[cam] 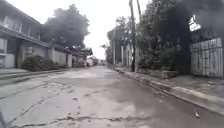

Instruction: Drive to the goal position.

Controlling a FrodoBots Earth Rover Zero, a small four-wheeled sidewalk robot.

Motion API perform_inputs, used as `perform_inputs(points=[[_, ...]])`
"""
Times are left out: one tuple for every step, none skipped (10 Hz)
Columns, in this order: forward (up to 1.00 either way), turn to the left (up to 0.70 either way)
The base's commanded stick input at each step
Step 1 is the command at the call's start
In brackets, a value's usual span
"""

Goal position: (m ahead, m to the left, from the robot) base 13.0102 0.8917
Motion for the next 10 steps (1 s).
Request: perform_inputs(points=[[0.70, 0.00], [0.70, -0.08], [0.70, -0.26], [0.70, -0.35], [0.70, -0.35], [0.70, -0.35], [0.70, -0.35], [0.70, -0.34], [0.70, -0.05], [0.70, 0.00]])
